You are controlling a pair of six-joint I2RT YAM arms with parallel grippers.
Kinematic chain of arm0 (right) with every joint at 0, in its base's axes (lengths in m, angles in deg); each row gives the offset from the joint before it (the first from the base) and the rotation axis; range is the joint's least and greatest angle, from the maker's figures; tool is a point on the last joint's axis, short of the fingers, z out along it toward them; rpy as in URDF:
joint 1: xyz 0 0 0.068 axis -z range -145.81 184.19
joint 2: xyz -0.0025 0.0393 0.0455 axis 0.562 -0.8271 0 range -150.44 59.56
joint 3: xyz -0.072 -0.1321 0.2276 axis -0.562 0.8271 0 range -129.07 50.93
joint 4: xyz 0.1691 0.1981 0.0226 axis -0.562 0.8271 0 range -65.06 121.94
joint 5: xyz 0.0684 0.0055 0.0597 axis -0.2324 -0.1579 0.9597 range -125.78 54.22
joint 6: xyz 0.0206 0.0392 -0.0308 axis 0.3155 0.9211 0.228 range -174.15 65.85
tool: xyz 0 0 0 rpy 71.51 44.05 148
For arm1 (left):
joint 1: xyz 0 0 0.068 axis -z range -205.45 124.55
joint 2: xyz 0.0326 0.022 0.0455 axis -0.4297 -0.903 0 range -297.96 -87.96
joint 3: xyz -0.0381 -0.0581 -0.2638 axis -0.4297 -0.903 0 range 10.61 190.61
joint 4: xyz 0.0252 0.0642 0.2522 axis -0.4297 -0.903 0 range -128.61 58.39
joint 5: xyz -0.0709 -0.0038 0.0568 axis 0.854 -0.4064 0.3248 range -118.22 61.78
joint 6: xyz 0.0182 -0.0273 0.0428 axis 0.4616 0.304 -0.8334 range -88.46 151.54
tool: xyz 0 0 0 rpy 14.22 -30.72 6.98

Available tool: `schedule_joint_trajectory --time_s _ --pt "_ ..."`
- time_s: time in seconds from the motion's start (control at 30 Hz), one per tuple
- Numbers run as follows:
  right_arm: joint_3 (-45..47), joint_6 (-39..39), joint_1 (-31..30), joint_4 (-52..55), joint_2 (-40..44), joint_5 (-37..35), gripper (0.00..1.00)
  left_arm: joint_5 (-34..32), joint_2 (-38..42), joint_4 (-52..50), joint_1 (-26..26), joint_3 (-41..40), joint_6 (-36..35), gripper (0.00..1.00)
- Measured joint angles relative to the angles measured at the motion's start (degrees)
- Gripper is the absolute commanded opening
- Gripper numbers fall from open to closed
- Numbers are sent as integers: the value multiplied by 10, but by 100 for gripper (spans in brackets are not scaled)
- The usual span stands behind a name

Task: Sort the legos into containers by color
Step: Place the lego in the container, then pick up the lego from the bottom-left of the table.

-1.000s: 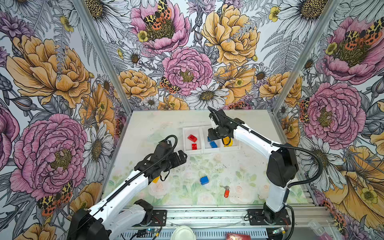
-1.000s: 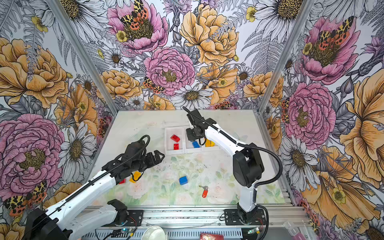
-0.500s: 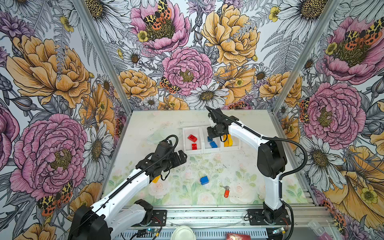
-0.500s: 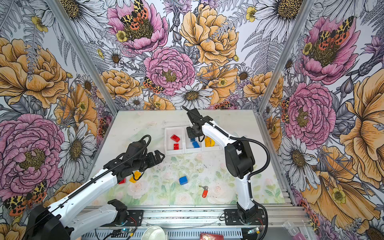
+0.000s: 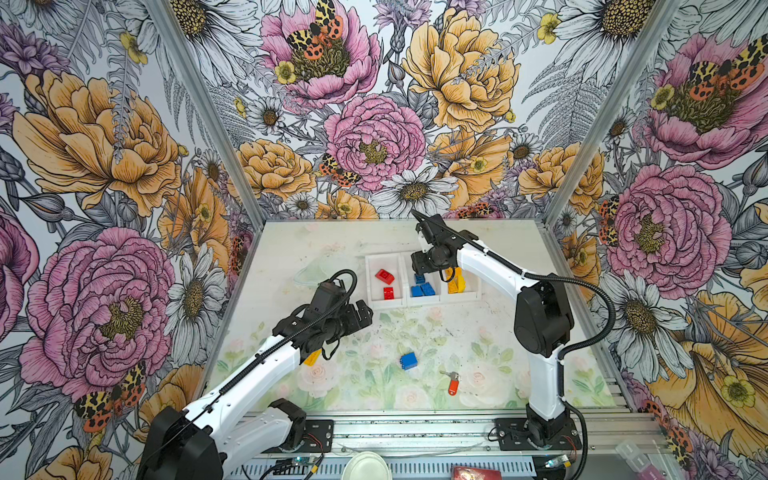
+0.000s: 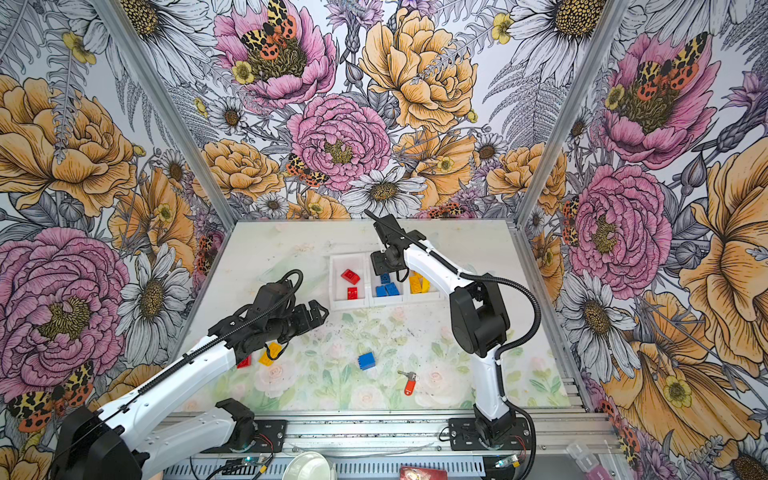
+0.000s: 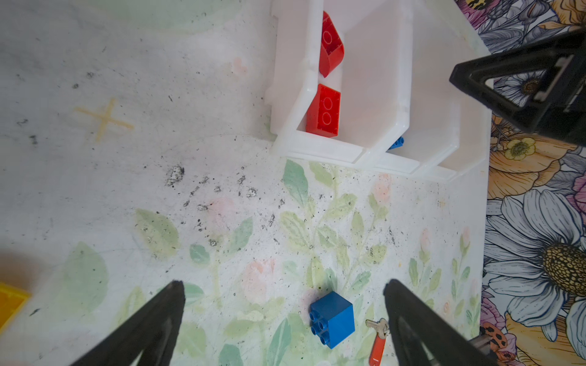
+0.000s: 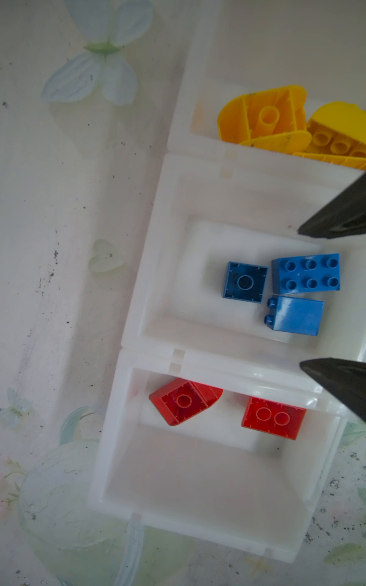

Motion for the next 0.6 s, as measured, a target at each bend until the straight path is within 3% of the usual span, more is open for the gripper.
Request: schedule_joint_trajectory --time_s 0.6 --pt "70 17 -2 0 67 24 69 -55 18 -106 -18 24 4 98"
